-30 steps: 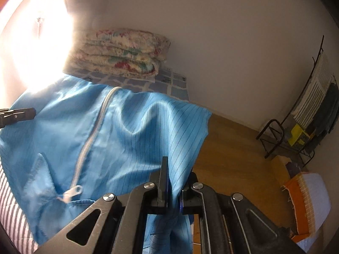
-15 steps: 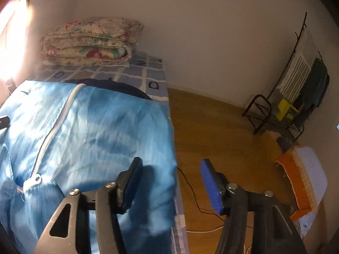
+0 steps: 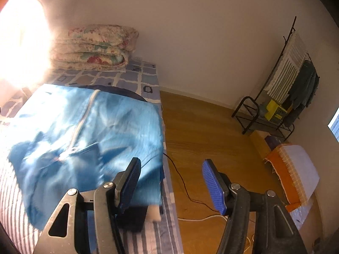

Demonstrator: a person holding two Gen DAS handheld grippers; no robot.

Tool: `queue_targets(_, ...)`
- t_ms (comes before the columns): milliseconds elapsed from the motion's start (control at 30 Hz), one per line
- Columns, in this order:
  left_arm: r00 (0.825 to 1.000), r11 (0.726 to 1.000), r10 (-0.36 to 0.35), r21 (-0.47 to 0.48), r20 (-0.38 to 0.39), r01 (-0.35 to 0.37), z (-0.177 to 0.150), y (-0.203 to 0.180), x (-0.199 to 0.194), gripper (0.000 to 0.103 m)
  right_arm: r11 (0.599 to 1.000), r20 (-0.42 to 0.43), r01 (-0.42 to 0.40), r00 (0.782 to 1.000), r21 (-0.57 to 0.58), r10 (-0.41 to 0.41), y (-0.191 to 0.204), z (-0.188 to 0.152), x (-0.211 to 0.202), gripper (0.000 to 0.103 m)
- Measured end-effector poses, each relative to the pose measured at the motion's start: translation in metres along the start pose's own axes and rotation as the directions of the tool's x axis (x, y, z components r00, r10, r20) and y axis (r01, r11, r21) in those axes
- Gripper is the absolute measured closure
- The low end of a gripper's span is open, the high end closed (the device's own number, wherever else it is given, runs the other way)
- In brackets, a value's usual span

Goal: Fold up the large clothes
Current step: 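Lower the coat onto the dark clothes stack and open the left gripper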

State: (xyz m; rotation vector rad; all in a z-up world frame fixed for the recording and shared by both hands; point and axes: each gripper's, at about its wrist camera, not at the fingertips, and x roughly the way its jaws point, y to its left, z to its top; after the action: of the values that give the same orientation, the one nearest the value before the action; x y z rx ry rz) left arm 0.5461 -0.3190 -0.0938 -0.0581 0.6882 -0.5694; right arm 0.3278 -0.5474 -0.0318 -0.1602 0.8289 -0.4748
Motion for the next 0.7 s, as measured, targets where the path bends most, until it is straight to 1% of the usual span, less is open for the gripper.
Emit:
queue_targets(67, 1.0, 1.0, -0.007, 0.014, 0.01, 0.007, -0.002, -0.004, -0.023, 0.043, 1.0, 0.007, -0.008, 1.0, 0.006, 0.008, 0.0, -0.004, -0.024, 0.04)
queue_targets(167, 0.999, 1.0, -0.008, 0.029, 0.035, 0.007, -0.006, -0.01, -0.061, 0.043, 1.0, 0.026, -0.015, 1.0, 0.008, 0.015, 0.005, -0.012, -0.063, 0.036)
queue_targets(300, 0.997, 0.999, -0.017, 0.029, 0.073, 0.015, -0.014, -0.018, -0.115, 0.043, 0.999, 0.045, -0.026, 0.999, 0.025, 0.025, 0.011, -0.021, -0.108, 0.036)
queue_targets(367, 0.996, 0.999, -0.021, 0.045, 0.09, 0.017, -0.02, -0.023, -0.139, 0.043, 0.999, 0.068, -0.032, 0.997, 0.038, 0.029, 0.015, -0.029, -0.141, 0.036)
queue_targets(467, 0.993, 0.997, -0.03, 0.076, 0.112, 0.021, -0.034, -0.032, -0.181, 0.043, 0.997, 0.097, -0.054, 0.994, 0.046, 0.049, 0.023, -0.039, -0.179, 0.036)
queue_targets(567, 0.99, 0.996, -0.044, 0.084, 0.136, 0.032, -0.05, -0.039, -0.216, 0.043, 0.994, 0.126, -0.086, 0.989, 0.071, 0.077, 0.03, -0.059, -0.228, 0.034)
queue_targets(700, 0.987, 0.99, -0.034, 0.141, 0.158, 0.011, -0.08, -0.052, -0.26, 0.042, 0.995, 0.173, -0.081, 0.982, 0.064, 0.069, 0.039, -0.085, -0.274, 0.026)
